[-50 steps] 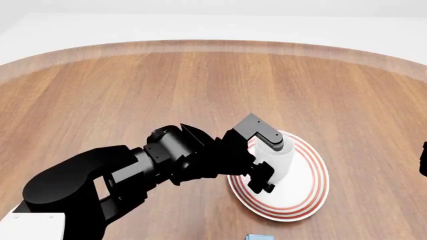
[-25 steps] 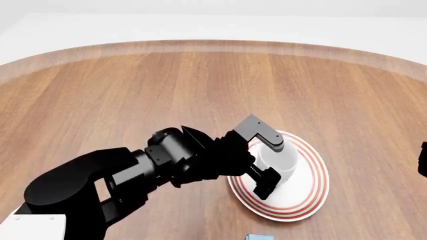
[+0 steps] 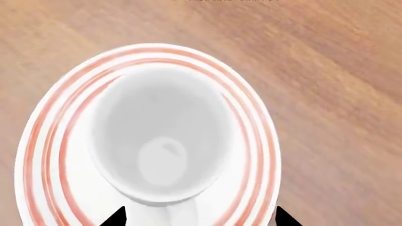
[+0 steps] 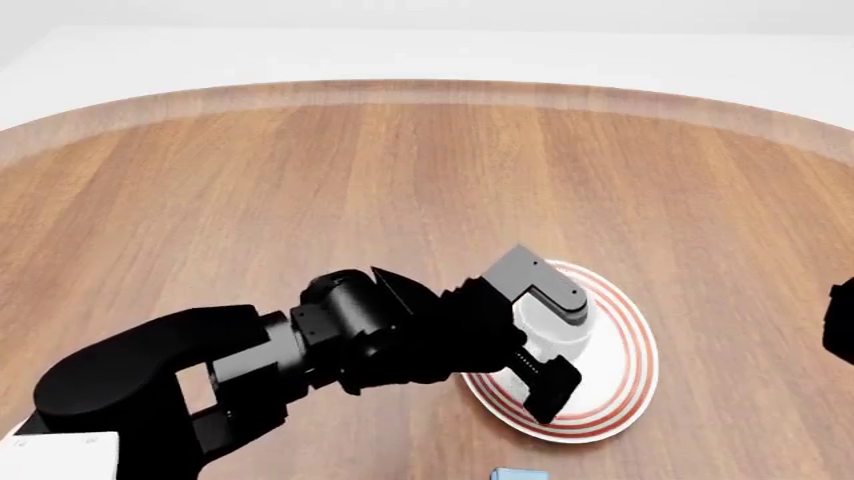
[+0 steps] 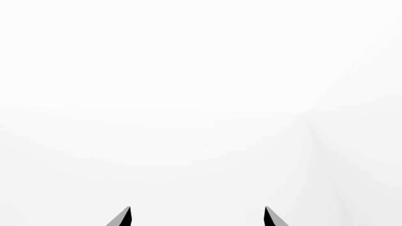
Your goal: Pick up the white mug and put it on the plate, and put the chocolate pudding to the right of the plate.
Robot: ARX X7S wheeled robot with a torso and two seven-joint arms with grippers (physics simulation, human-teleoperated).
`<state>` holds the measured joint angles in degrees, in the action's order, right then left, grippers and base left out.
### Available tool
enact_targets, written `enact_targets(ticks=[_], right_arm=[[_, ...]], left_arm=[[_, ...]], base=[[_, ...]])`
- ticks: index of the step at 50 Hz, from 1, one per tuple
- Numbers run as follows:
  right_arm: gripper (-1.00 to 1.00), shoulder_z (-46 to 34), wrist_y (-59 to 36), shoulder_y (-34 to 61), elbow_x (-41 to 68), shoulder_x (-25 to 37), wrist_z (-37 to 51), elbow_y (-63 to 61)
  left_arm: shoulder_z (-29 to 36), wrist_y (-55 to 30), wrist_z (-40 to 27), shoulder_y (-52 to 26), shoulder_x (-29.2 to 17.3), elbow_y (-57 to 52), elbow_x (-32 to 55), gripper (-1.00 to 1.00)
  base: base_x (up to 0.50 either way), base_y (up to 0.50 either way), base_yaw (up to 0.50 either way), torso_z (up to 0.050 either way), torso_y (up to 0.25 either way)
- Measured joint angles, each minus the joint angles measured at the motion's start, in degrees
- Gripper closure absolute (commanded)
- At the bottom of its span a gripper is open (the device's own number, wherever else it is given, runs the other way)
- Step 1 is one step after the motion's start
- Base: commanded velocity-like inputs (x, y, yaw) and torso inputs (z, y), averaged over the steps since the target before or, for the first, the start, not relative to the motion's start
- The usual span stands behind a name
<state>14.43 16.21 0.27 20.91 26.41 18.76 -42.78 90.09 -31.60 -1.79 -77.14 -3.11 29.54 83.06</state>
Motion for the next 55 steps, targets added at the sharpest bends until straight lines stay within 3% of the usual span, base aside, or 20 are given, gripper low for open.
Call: enact_targets(ticks=[32,55], right_arm=[[-1.00,-1.53,-0.24,-0.22,-0.75,0.28,0.22,-0.91],[-1.00,-2.97,0.09,-0.45,-1.32,0.17,0.11,-0.69]], left_arm=[[-3.88,-1.23,-15.69,-3.09,-13.38,-27.64,3.44,-1.00],[-8.99,-0.33,-21.52,-7.68,-23.64,-44.77,5.65,-1.00]], base=[[0.00,0.00,0.00,0.000,0.000],[0.00,0.00,0.00,0.000,0.000]])
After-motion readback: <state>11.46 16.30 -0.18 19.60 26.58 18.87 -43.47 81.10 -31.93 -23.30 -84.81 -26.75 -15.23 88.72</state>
